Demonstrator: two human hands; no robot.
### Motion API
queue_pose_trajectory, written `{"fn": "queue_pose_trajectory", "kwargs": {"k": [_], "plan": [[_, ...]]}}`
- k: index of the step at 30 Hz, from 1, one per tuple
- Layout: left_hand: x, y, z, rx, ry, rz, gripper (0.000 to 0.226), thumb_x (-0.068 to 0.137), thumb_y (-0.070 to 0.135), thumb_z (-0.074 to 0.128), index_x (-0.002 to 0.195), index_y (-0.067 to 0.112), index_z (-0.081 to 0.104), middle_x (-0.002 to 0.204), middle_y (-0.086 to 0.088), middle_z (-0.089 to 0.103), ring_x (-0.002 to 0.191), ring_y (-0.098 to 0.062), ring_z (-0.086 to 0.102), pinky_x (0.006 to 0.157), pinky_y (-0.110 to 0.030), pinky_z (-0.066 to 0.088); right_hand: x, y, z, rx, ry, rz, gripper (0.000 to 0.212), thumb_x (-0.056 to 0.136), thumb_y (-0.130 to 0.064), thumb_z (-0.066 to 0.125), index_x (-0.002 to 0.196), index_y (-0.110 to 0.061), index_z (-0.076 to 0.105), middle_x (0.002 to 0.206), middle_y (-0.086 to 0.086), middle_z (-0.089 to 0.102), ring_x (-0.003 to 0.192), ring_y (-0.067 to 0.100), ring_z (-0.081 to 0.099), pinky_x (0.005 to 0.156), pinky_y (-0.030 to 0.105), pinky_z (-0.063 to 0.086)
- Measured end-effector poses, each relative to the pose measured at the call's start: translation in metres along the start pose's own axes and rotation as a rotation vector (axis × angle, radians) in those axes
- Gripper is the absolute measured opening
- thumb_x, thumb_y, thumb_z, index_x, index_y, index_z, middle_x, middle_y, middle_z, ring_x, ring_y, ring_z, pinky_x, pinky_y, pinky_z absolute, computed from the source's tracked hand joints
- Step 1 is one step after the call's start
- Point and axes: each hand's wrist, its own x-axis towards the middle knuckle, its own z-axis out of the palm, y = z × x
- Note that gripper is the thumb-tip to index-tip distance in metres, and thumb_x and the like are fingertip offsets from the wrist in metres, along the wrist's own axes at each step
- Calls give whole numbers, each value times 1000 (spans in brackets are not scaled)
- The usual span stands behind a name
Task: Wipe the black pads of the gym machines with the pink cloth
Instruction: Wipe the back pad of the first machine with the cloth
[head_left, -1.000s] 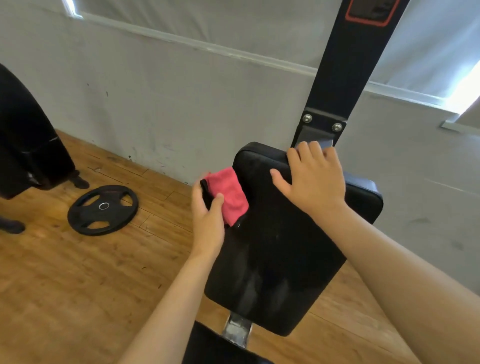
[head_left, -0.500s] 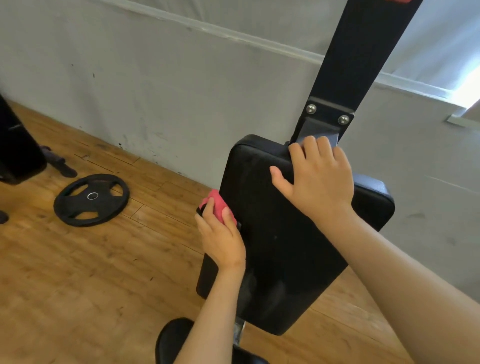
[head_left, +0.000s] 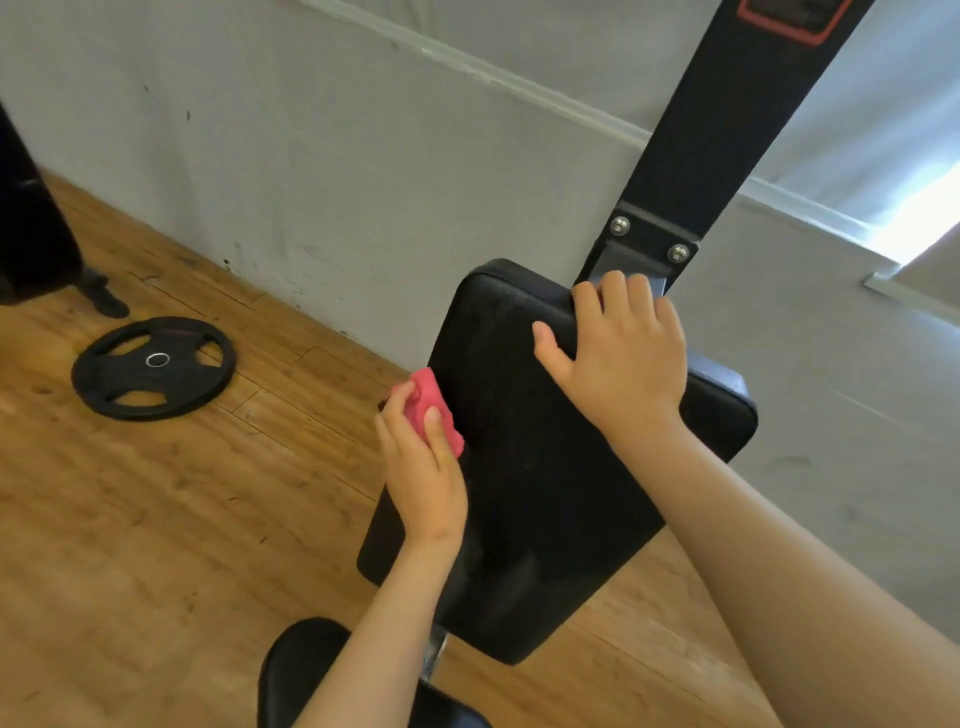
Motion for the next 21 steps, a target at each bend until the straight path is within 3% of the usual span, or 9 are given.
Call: {"fn": "queue_pose_trajectory", "kwargs": {"k": [2,5,11,15,21], "plan": [[-5,-4,10,114,7,-11,43,100,33,41,137,11,42,124,-3,47,102,-7,48,77,-12,42,0,0,1,-9,13,3,56,95,-55,29,93,-9,60,86,8,55,79,24,50,64,36,41],[-19,-27,21,196,37,-176,44,99,32,44,136,10,42,121,-13,50,97,-21,56,75,-33,53,1,0,0,-5,27,-2,55,95,-55,31,92,-9,60,85,8,56,78,24,50,63,35,39],[-56,-69,17,165,51,-399,43,98,31,39,137,13,38,126,-13,51,103,-30,59,80,-45,53,0,1,3,25,57,-10,53,95,-54,33,90,-8,59,86,9,55,78,25,50,65,36,40],[-57,-68,6,57,47,-350,38,100,29,40,136,16,37,129,-8,49,106,-25,57,80,-37,53,-1,2,2,32,49,-14,54,96,-54,32,92,-6,58,89,11,56,81,27,50,67,38,40],[-37,-1,11,-170,130,-111,35,100,35,39,132,21,38,126,8,45,105,-7,52,76,-17,49,-1,1,2,38,47,-21,55,96,-53,32,94,-5,57,93,12,56,85,29,49,70,40,40]]}}
